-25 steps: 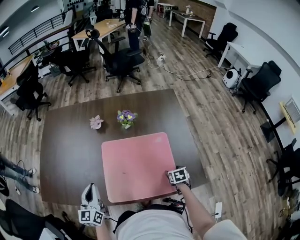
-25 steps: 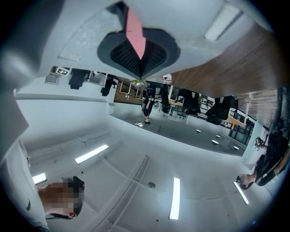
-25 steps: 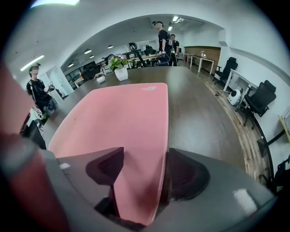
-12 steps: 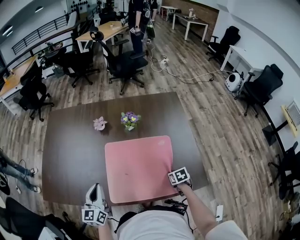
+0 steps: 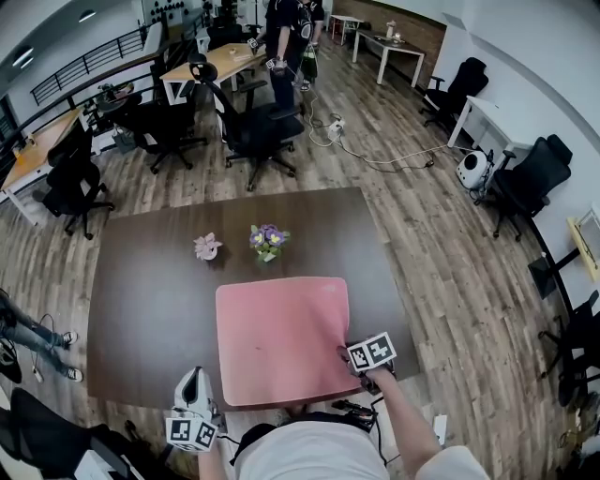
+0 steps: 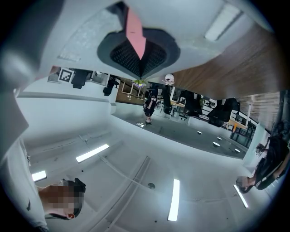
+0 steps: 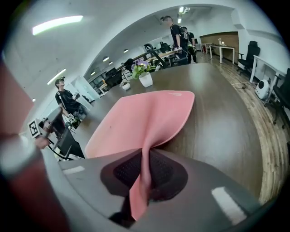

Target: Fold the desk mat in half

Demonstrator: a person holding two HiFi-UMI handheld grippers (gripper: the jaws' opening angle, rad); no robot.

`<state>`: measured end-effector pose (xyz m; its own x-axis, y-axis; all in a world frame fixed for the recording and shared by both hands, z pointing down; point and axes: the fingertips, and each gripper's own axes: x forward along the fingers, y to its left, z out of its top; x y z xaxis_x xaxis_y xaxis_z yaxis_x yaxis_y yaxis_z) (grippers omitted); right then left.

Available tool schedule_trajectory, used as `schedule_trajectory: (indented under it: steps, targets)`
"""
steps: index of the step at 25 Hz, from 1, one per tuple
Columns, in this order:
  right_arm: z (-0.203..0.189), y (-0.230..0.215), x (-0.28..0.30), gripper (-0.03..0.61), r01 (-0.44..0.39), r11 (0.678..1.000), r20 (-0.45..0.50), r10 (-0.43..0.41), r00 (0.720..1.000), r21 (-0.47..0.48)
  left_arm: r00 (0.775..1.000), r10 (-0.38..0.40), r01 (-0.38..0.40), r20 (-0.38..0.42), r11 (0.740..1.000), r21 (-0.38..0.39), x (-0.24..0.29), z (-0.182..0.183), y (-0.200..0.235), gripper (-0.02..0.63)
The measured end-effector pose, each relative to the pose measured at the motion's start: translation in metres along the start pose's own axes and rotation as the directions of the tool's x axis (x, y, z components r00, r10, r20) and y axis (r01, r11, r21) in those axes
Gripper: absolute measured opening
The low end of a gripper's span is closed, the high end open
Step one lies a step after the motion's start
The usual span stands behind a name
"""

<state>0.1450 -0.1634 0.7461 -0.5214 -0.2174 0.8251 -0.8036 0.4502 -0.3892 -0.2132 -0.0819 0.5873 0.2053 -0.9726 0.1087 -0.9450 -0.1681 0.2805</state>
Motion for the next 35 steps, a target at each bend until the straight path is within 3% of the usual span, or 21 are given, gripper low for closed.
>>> schedule_trajectory:
  steps: [6, 11, 17, 23, 29, 35]
  targets:
    - [0.026, 0.058, -0.026, 0.032, -0.179, 0.982, 0.014, 0.18, 0.984, -0.054, 1.0, -0.005, 0.005, 0.001, 1.0, -0.007, 0.002, -0.001, -0.003, 0.003]
    - [0.06, 0.116, -0.034, 0.034, -0.367, 0.93, 0.047, 0.368, 0.928, -0.029, 1.0, 0.007, -0.006, 0.003, 1.0, -0.017, 0.002, -0.001, 0.002, 0.003]
    - [0.087, 0.18, -0.02, 0.034, -0.453, 0.883, 0.011, 0.458, 0.889, -0.125, 0.999, 0.035, -0.035, 0.004, 0.999, -0.024, -0.005, -0.002, 0.01, 0.003]
    - [0.087, 0.229, 0.026, 0.034, -0.462, 0.861, -0.083, 0.455, 0.887, -0.214, 0.997, 0.078, -0.078, -0.004, 0.997, -0.023, -0.018, -0.001, 0.026, 0.003]
    - [0.078, 0.245, 0.086, 0.034, -0.406, 0.887, -0.166, 0.376, 0.912, -0.218, 0.994, 0.111, -0.112, -0.008, 0.994, -0.022, -0.028, -0.001, 0.038, 0.003]
    - [0.063, 0.239, 0.141, 0.038, -0.338, 0.932, -0.223, 0.304, 0.926, -0.133, 0.991, 0.13, -0.13, -0.01, 0.991, -0.041, -0.034, -0.006, 0.041, 0.003]
